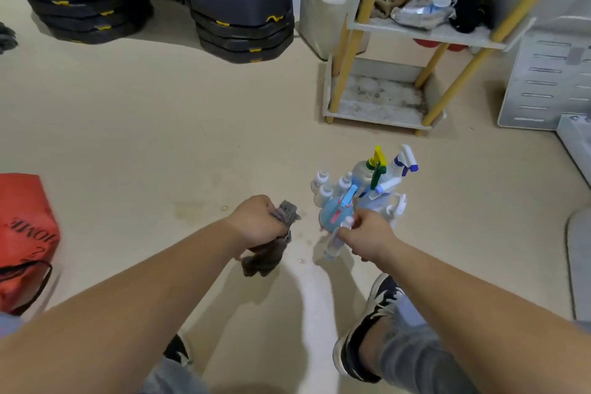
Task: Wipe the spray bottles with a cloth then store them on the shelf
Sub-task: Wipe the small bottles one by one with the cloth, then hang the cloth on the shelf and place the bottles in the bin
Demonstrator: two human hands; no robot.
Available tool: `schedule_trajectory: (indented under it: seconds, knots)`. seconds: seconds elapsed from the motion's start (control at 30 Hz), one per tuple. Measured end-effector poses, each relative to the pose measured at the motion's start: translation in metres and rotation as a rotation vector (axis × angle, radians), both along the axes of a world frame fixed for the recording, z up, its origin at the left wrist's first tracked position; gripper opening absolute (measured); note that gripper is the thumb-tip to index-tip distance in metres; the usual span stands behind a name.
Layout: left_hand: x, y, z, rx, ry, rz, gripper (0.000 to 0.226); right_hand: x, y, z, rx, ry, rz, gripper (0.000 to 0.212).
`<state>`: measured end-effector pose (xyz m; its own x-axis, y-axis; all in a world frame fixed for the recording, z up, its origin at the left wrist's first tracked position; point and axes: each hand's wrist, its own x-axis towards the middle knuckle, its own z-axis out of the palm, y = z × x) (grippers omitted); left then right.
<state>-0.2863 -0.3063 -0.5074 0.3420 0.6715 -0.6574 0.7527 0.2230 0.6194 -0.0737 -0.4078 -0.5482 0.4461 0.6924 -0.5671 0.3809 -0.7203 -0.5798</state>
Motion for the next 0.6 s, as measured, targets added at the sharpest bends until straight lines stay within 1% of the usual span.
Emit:
schedule_trajectory:
  seconds: [0.13, 0.2, 0.23, 0.33, 0.43, 0.53, 0.57, 0.6]
  knots:
    - [0.012, -0.004, -0.051, 0.039, 0.040, 0.006, 0.035, -0.005, -0.010, -0.048, 0.032, -0.004, -0.183, 0.015]
    - [0.018, -0.009, -0.075, 0.072, 0.066, -0.039, 0.038, -0.005, -0.013, -0.067, 0.038, -0.058, -0.204, 0.014]
    - [0.021, -0.010, -0.083, 0.094, 0.088, -0.062, 0.042, -0.004, -0.014, -0.074, 0.038, -0.087, -0.209, 0.011]
    - [0.030, -0.009, -0.103, 0.152, 0.144, -0.089, 0.052, -0.001, -0.015, -0.093, 0.020, -0.111, -0.238, 0.009]
    - [0.038, -0.009, -0.112, 0.161, 0.144, -0.058, 0.062, 0.001, -0.015, -0.106, -0.048, -0.113, -0.262, 0.019]
    - [0.039, -0.008, -0.121, 0.094, 0.119, -0.043, 0.067, 0.001, -0.018, -0.110, -0.153, -0.015, -0.369, 0.042]
    - [0.038, -0.007, -0.123, 0.068, 0.119, -0.046, 0.067, -0.001, -0.021, -0.106, -0.211, 0.014, -0.388, 0.043]
    - [0.037, -0.006, -0.124, 0.053, 0.113, -0.047, 0.066, -0.002, -0.023, -0.103, -0.277, 0.046, -0.380, 0.037]
